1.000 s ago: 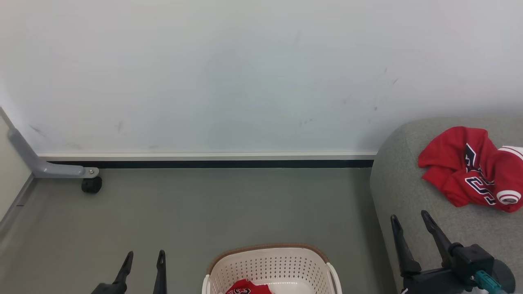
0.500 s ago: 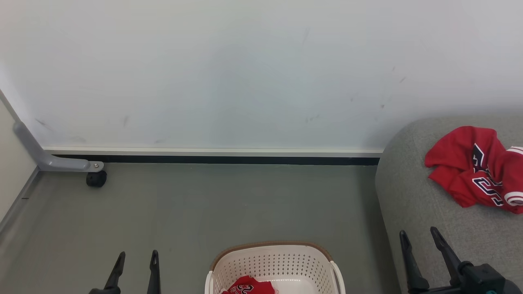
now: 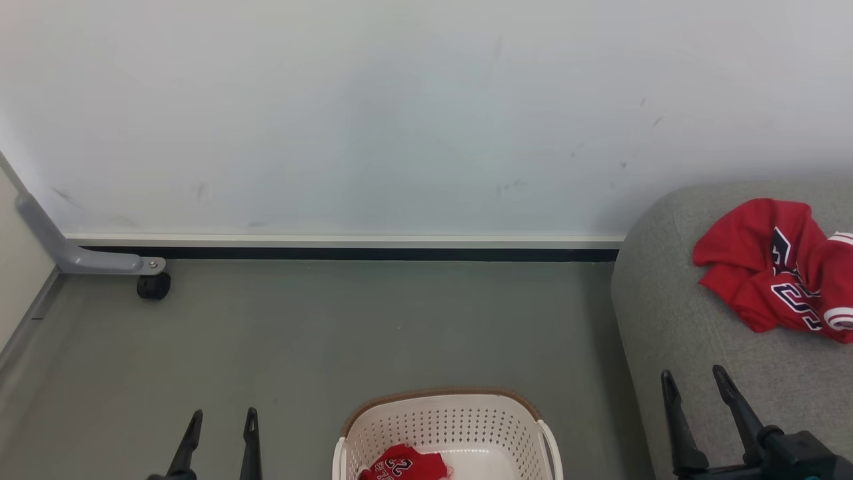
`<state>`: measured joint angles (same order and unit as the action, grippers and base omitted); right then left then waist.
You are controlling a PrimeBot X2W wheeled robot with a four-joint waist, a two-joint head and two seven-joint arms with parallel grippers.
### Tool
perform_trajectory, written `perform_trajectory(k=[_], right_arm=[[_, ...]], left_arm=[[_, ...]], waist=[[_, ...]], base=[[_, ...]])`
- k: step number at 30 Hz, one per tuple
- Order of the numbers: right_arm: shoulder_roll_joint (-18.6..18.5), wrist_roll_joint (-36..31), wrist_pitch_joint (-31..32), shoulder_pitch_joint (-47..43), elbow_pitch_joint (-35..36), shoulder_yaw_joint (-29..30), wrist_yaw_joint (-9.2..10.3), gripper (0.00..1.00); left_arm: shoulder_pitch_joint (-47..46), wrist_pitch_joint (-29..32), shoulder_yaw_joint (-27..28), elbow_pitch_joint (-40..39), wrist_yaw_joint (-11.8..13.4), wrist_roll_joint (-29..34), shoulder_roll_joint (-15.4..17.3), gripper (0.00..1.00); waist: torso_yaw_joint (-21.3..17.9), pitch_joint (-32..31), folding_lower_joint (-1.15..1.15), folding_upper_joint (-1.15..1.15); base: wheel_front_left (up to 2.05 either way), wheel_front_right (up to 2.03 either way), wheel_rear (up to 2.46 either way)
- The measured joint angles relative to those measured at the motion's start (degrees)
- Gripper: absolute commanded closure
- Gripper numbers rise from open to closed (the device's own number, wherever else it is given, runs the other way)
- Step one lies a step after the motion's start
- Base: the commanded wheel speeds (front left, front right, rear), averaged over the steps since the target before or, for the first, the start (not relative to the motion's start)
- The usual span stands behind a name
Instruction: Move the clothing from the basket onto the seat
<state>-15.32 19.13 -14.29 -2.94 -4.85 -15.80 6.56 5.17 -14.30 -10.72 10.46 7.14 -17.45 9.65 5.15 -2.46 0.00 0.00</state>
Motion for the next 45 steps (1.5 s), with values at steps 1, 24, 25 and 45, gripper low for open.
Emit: perform_trajectory(k=[1, 24, 25, 45], right_arm=[[0.0, 0.0, 0.0, 0.0, 0.1, 0.1, 0.0, 0.0], [-0.1, -1.1, 0.0, 1.9, 3.7, 3.6, 0.47, 0.0], [-0.2, -1.2, 0.0, 2.3, 4.0, 3.8, 0.47, 0.0], [-4.0, -3.6, 2.1, 17.9, 7.1, 4.9, -0.54, 0.0]], left_arm=[[0.0, 0.0, 0.1, -0.1, 0.0, 0.0, -0.1, 0.0], [-7.0, 1.7, -5.5, 1.4, -1.7, 3.2, -2.1, 0.0], [-7.6, 1.9, -6.2, 2.2, -2.1, 3.4, -2.4, 0.0], [-23.0, 10.3, -16.2, 22.3, -5.2, 8.5, -6.0, 0.0]], waist=[[0.0, 0.1, 0.0, 0.0], [-1.5, 6.8, 0.0, 0.0], [-1.7, 7.4, 0.0, 0.0], [-7.5, 22.5, 0.01, 0.01]], base=[[0.0, 0.0, 0.0], [0.0, 0.0, 0.0], [0.0, 0.0, 0.0], [0.0, 0.0, 0.0]])
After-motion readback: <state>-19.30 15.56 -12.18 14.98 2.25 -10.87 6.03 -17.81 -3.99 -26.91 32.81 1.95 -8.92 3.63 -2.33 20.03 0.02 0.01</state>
